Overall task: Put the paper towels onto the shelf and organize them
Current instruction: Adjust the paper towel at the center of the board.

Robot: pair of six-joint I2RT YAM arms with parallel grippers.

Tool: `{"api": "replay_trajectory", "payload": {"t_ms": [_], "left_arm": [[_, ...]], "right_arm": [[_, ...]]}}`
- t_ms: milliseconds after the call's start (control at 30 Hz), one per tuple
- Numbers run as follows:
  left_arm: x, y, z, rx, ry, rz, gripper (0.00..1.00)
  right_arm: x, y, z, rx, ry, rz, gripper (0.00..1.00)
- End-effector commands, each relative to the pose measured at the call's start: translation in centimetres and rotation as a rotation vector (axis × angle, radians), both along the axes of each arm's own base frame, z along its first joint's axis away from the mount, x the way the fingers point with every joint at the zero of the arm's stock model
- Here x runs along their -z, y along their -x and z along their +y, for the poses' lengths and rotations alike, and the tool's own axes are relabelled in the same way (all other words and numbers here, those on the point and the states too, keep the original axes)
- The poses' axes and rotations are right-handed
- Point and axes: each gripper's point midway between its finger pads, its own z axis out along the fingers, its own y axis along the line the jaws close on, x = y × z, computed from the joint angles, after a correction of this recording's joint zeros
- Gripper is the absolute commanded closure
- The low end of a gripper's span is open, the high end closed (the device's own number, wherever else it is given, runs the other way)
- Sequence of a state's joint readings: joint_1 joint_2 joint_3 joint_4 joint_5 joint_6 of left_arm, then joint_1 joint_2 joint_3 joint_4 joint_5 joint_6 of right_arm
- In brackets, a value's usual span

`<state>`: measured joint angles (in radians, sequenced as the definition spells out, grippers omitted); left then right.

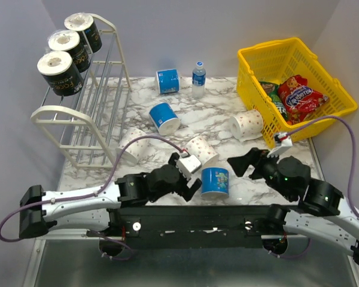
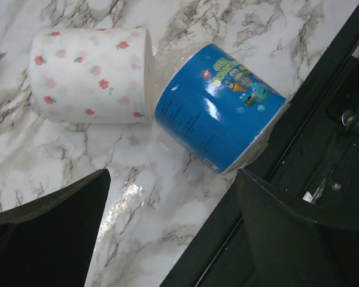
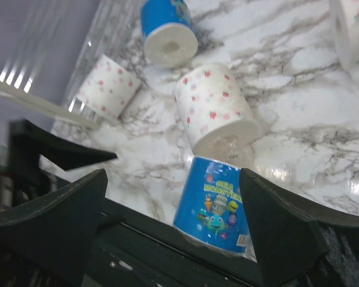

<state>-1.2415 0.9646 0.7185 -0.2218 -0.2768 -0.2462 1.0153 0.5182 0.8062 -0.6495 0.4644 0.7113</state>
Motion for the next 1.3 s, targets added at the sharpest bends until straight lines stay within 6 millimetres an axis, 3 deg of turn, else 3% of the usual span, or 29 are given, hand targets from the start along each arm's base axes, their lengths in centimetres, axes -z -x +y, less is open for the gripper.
{"api": "replay_trajectory", "payload": {"t_ms": [0,33,100,133,367,633,867,1000,1133,1267], "left_arm": [[-1.3,0.0,-3.5,-0.037,0.035,-0.190,0.01],[0.1,0.3,-4.1,-0.030,-0.005,-0.195,0.01],[0.5,0.5,-5.0,-0.058,-0.022,-0.231,0.01],[1.9,1.1,-5.6,-0.040,-0.070,-0.252,0.01],[4.2,1.8,-8.0,-0.056,-0.134,-0.315,0.01],[6.9,0.5,-8.3,-0.157,-0.230,-0.396,0.01],[8.3,0.7,-9.1,-0.144,-0.232,-0.412,0.02],[8.5,0.2,-8.8,-0.184,-0.246,-0.438,0.11],[8.2,0.0,-8.6,-0.203,-0.250,-0.453,0.32],[7.7,0.0,-8.1,-0.213,-0.248,-0.447,0.43]], "right_arm": [[-3.9,-0.9,-3.3,0.149,-0.058,-0.089,0.00],[-4.5,-0.9,-3.7,0.159,-0.070,-0.104,0.00],[-5.5,-0.9,-4.6,0.182,-0.098,-0.141,0.00],[-5.8,-0.8,-4.9,0.188,-0.110,-0.152,0.00],[-6.8,-0.3,-6.6,0.220,-0.173,-0.194,0.00],[-6.7,-0.2,-7.1,0.229,-0.180,-0.204,0.00],[-6.4,-0.4,-7.1,0.238,-0.162,-0.202,0.00],[-6.4,-0.4,-7.0,0.235,-0.164,-0.201,0.00],[-6.6,-0.3,-7.0,0.231,-0.170,-0.202,0.00],[-7.1,-0.2,-7.3,0.236,-0.185,-0.210,0.00]]}}
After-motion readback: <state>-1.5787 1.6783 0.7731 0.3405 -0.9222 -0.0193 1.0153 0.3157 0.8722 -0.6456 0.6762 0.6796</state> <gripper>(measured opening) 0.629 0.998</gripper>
